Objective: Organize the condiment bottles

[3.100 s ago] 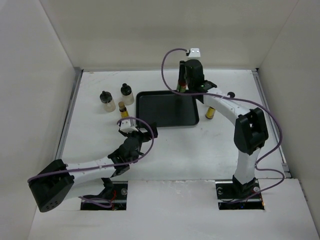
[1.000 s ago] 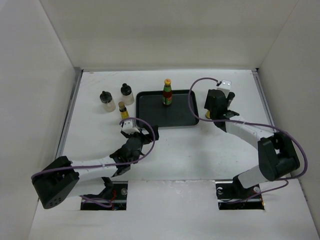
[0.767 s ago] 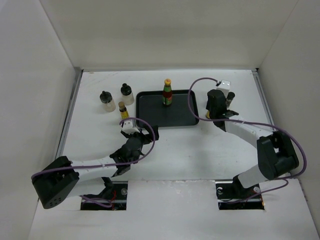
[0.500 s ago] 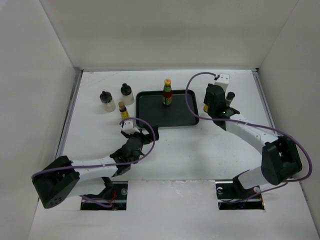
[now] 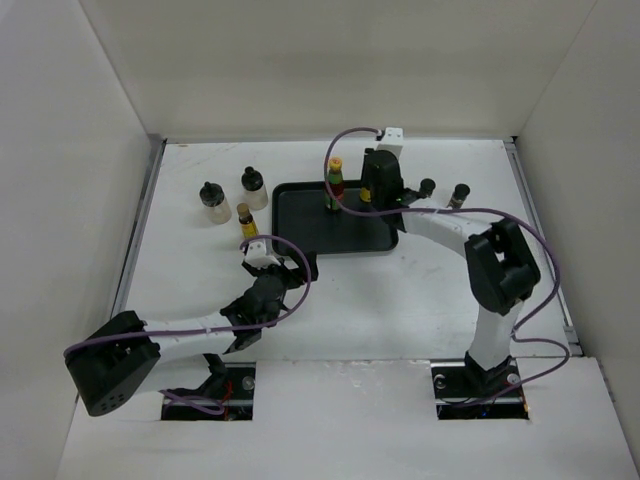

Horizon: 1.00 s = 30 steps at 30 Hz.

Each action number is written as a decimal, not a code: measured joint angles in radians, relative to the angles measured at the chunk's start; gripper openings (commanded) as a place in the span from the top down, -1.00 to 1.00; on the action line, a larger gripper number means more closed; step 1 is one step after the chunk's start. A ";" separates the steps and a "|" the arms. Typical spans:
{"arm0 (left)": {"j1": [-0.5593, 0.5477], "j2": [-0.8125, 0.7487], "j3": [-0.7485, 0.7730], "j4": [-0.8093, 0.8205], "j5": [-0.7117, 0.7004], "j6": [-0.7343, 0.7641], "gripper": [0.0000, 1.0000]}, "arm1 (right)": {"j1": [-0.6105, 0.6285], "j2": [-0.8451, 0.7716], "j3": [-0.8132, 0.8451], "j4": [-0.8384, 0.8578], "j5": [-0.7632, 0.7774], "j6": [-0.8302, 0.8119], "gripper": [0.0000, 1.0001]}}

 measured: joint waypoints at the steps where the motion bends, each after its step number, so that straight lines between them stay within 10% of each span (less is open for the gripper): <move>1: 0.000 0.002 0.000 0.000 0.000 0.000 -1.00 | 0.005 0.029 0.018 0.000 -0.003 -0.001 0.33; 18: 0.001 0.009 0.000 0.000 0.003 0.000 -1.00 | 0.086 0.123 0.043 0.042 0.005 0.021 -0.35; 30: 0.001 0.018 0.003 0.000 0.016 -0.002 -1.00 | 0.003 -0.224 -0.219 0.035 0.008 0.067 -0.50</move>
